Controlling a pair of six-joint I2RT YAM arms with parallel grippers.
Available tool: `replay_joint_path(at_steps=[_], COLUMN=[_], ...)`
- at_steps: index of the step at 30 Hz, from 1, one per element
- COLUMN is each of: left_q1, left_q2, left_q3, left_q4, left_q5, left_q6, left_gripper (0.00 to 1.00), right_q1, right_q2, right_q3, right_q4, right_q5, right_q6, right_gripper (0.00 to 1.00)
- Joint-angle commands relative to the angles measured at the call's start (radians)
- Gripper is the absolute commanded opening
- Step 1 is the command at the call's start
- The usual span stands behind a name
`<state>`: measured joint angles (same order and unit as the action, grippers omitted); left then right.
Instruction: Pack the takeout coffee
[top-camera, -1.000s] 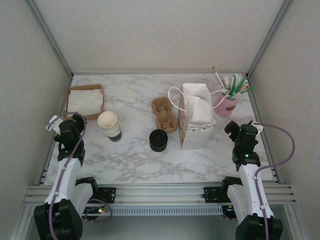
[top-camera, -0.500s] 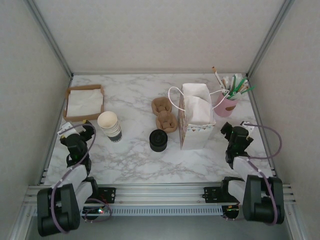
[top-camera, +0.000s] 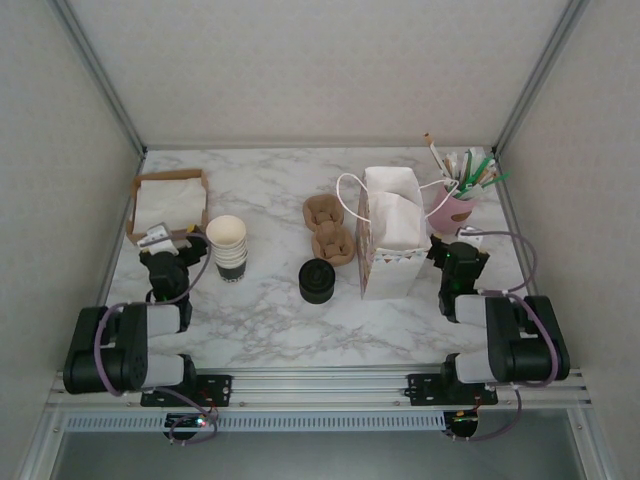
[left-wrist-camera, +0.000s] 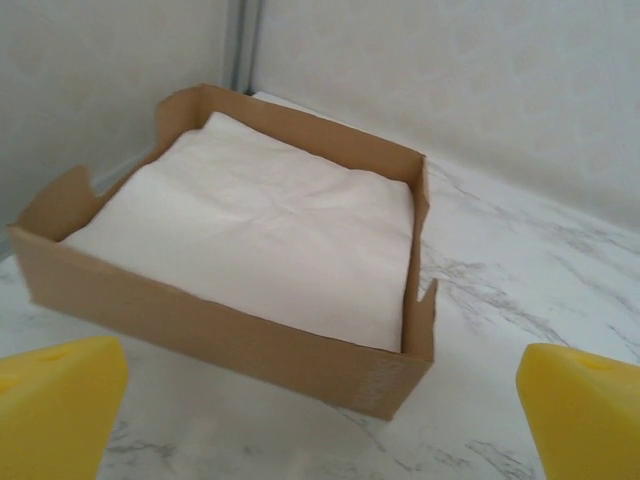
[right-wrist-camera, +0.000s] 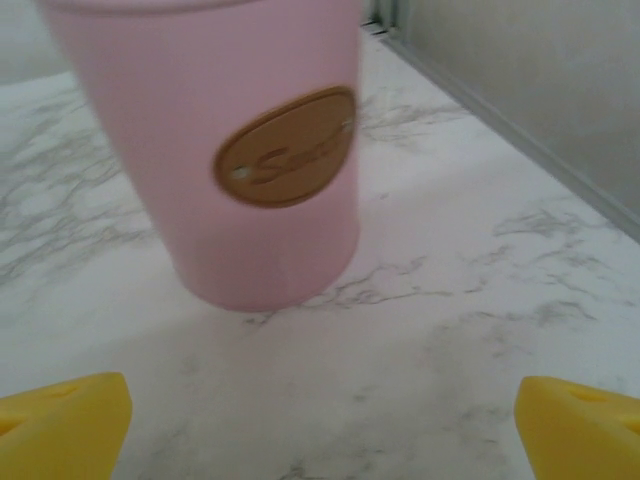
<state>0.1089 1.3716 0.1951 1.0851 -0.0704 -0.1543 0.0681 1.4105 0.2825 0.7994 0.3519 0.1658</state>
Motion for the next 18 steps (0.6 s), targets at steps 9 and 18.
replay_joint_path(at_steps=[9, 18], left_q1=[-0.056, -0.064], left_q2=[0.142, 0.165], left_q3=[0.038, 0.023], left_q4=[0.174, 0.219], left_q5=[-0.022, 0.006], left_q6=[0.075, 0.096], left_gripper=[1.0, 1.0], right_q1=[0.027, 0.025], right_q2=[0.14, 0.13], right_q3=[0.088, 0.097], right_q4=[0.099, 0.059], right_q5=[-0.14, -0.138], right_q6=[-0.134, -0.129], right_gripper=[0.99, 0.99])
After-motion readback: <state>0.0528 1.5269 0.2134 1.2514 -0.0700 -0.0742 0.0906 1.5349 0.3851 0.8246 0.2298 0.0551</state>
